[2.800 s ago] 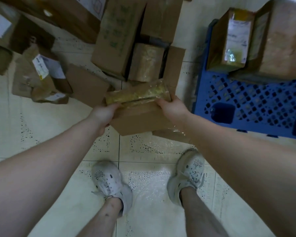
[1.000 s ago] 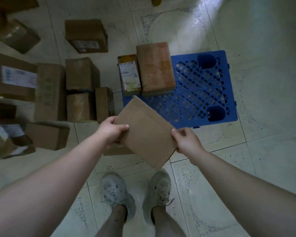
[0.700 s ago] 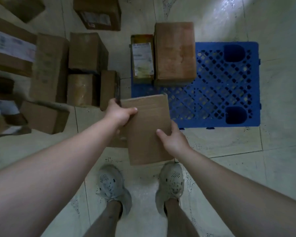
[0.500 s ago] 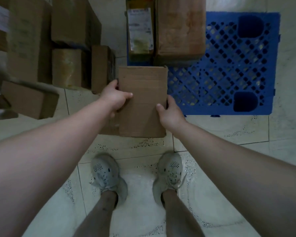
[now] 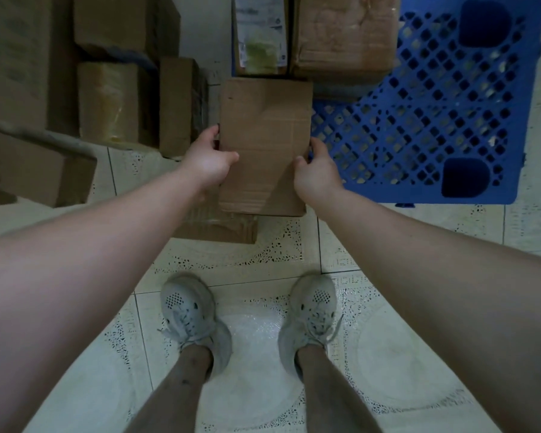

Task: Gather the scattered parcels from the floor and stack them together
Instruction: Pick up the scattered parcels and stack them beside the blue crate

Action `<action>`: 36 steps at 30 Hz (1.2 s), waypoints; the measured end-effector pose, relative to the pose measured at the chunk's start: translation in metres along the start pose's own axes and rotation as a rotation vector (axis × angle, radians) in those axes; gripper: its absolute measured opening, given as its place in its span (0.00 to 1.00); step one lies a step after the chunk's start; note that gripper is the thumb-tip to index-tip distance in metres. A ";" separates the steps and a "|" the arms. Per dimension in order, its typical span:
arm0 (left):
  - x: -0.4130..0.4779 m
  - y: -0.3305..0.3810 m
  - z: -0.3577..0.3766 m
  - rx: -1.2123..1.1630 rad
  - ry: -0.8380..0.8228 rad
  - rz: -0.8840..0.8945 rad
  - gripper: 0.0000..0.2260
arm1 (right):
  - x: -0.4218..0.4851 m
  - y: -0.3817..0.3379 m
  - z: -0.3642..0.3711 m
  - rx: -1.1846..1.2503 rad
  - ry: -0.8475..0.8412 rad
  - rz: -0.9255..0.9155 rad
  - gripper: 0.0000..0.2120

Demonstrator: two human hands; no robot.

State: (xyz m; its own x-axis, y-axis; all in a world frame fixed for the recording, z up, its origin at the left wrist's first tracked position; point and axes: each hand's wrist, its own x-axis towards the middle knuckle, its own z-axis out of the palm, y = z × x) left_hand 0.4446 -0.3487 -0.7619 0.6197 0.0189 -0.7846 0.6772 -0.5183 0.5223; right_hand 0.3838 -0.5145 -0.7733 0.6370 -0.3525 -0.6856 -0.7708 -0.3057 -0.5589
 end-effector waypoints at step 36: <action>0.009 -0.208 -0.062 0.004 -0.036 -0.265 0.24 | -0.058 0.089 0.161 0.025 -0.255 0.316 0.24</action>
State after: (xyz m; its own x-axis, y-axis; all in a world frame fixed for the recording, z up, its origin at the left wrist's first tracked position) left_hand 0.3343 -0.1875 -0.8569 0.4060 0.1243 -0.9054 0.8124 -0.5029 0.2953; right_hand 0.2762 -0.3792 -0.8579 0.3477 -0.1944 -0.9172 -0.9302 -0.1944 -0.3114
